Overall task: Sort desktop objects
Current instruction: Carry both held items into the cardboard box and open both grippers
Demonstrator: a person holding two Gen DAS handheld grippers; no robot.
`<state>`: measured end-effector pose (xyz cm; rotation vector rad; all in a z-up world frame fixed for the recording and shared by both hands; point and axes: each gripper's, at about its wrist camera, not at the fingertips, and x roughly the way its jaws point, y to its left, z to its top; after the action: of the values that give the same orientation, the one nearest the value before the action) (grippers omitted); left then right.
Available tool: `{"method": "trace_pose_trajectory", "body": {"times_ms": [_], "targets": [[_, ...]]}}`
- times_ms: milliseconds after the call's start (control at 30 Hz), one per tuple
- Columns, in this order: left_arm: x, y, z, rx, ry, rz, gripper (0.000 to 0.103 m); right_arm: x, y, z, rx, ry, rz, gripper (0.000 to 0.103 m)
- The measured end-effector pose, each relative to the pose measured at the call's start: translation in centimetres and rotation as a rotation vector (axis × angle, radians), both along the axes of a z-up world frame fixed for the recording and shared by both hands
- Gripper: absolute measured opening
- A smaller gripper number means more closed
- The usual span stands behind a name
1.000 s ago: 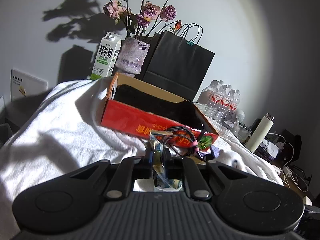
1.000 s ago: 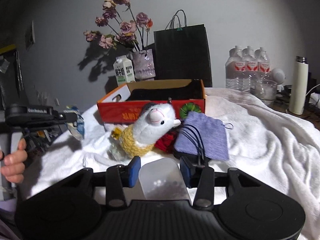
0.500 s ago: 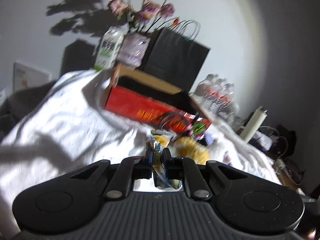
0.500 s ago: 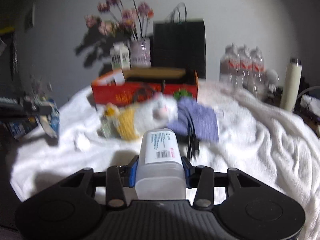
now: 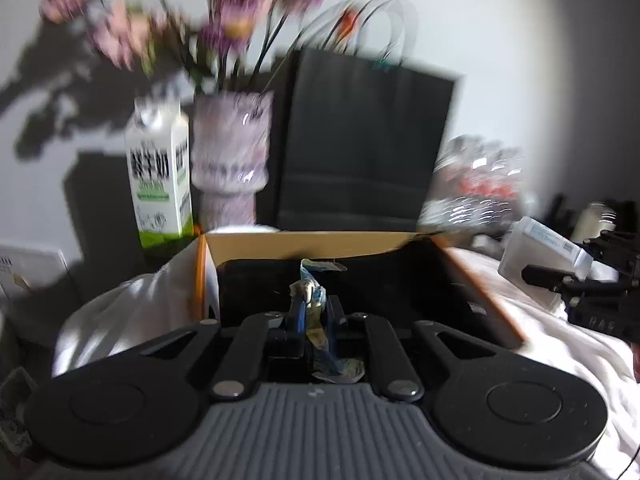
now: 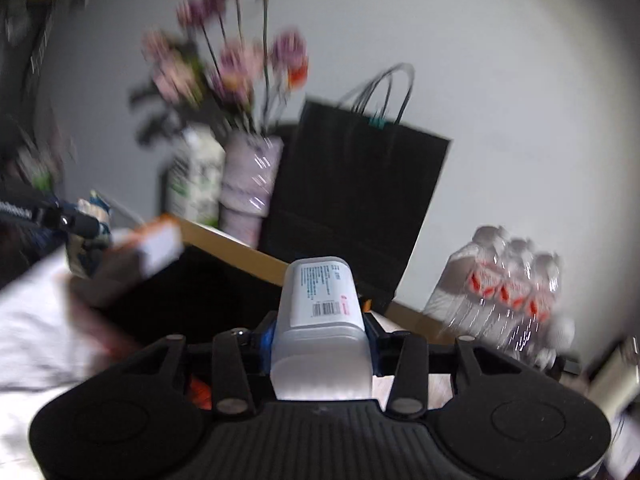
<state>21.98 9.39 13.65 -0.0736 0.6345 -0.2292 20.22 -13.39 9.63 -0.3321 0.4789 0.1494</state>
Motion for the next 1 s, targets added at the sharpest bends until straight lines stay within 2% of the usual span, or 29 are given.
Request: {"method": "trace_pose_trajectory", "body": {"times_ms": [133, 200, 267, 367, 400, 500, 533, 567, 600, 667, 700, 733, 767, 800, 833, 867, 933, 1000], "targets": [[9.1, -0.3, -3.9, 0.033, 0.131, 0.037, 0.01, 9.4, 3.2, -4.8, -0.194, 0.08, -0.032, 0.041], [11.4, -0.3, -5.3, 0.059, 0.151, 0.049, 0.01, 12.5, 4.4, -7.3, -0.313, 0.101, -0.046, 0.041], [12.9, -0.2, -6.5, 0.093, 0.185, 0.074, 0.011, 14.6, 5.0, -9.3, -0.356, 0.154, -0.05, 0.041], [13.5, -0.2, -8.3, 0.122, 0.23, 0.079, 0.011, 15.8, 5.9, -11.7, -0.416, 0.217, -0.006, 0.041], [13.2, -0.4, -8.9, 0.15, 0.222, 0.074, 0.013, 15.6, 6.5, -12.1, -0.458, 0.206, 0.007, 0.041], [12.2, -1.3, -9.6, 0.211, 0.185, 0.07, 0.016, 15.4, 7.1, -12.4, -0.498, 0.199, 0.028, 0.042], [12.1, -1.3, -9.5, 0.205, 0.187, 0.08, 0.019, 15.2, 7.3, -12.6, -0.519, 0.199, 0.041, 0.047], [12.3, -1.2, -9.6, 0.203, 0.196, 0.091, 0.02, 14.9, 7.7, -12.9, -0.537, 0.21, 0.06, 0.06], [12.3, -1.3, -9.7, 0.207, 0.198, 0.089, 0.023, 14.6, 8.0, -13.1, -0.557, 0.217, 0.079, 0.063], [12.6, -1.7, -9.5, 0.2, 0.222, 0.04, 0.042, 14.1, 8.4, -13.0, -0.589, 0.2, 0.088, 0.063], [12.6, -1.9, -9.4, 0.185, 0.248, -0.006, 0.056, 13.8, 8.3, -12.6, -0.577, 0.2, 0.086, 0.064], [12.5, -2.1, -9.2, 0.177, 0.269, -0.029, 0.062, 13.5, 8.0, -11.9, -0.535, 0.212, 0.088, 0.07], [12.1, -2.3, -8.8, 0.18, 0.265, -0.031, 0.065, 13.3, 7.6, -10.9, -0.476, 0.238, 0.092, 0.079], [11.4, -2.7, -8.1, 0.2, 0.237, -0.029, 0.072, 13.0, 7.1, -9.8, -0.414, 0.262, 0.097, 0.082], [10.7, -3.0, -7.3, 0.224, 0.203, -0.017, 0.091, 12.5, 6.6, -8.7, -0.354, 0.28, 0.108, 0.086], [10.1, -3.3, -6.4, 0.246, 0.169, 0.005, 0.101, 11.9, 5.9, -7.7, -0.307, 0.292, 0.12, 0.087], [8.7, -3.2, -4.2, 0.243, 0.114, 0.04, 0.103, 10.6, 5.1, -5.7, -0.235, 0.308, 0.133, 0.087], [7.4, -2.8, -2.2, 0.198, 0.104, 0.048, 0.103, 9.4, 4.3, -3.8, -0.164, 0.298, 0.128, 0.09]]}}
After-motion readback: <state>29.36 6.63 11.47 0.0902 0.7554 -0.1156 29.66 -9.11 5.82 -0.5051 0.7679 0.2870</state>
